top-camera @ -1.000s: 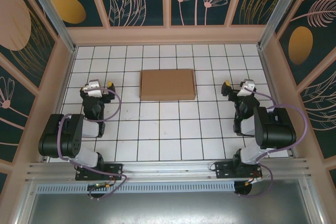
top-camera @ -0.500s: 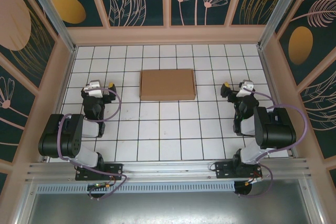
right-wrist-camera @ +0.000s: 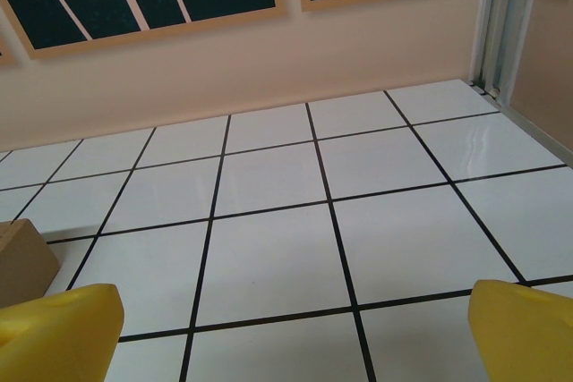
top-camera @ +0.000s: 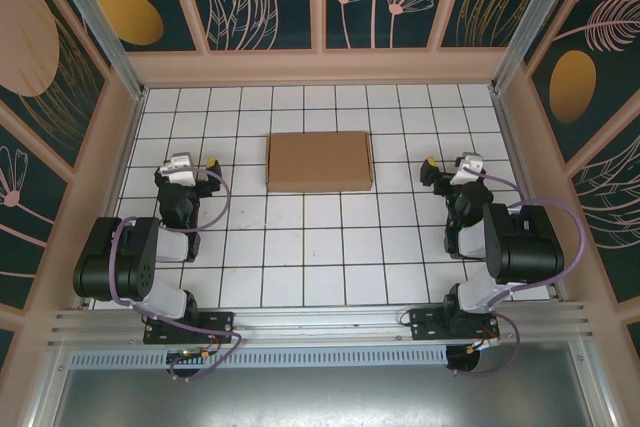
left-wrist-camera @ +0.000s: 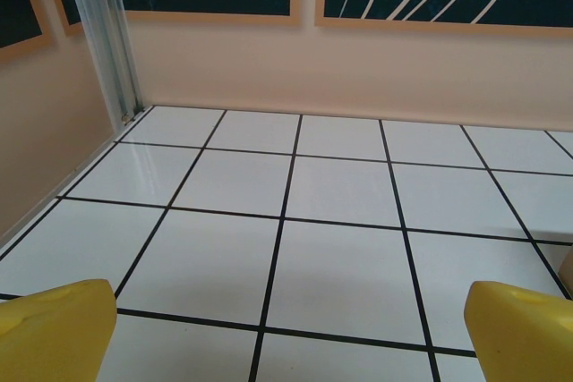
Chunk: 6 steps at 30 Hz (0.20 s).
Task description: Fold the paper box
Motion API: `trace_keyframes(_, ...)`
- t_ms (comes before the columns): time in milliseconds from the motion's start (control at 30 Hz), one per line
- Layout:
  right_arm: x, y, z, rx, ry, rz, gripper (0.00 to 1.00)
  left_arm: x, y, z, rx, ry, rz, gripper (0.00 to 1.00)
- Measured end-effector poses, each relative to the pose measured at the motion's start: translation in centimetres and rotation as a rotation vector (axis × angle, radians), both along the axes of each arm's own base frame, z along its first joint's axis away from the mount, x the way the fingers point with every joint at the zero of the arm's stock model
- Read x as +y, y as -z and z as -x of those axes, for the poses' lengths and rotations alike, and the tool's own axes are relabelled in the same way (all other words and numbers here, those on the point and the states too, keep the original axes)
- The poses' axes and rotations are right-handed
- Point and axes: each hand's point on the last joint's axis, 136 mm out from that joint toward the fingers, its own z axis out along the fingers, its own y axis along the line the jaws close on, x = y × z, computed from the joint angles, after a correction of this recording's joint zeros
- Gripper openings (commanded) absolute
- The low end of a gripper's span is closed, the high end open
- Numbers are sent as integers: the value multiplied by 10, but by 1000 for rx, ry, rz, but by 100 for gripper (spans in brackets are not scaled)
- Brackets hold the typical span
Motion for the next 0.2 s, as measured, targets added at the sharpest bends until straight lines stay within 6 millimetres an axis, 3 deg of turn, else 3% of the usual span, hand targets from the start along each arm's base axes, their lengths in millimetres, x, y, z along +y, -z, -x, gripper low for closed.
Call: trace_keyframes(200, 0, 0, 0, 0, 0, 0, 99, 0, 0, 0, 1, 0, 0, 99)
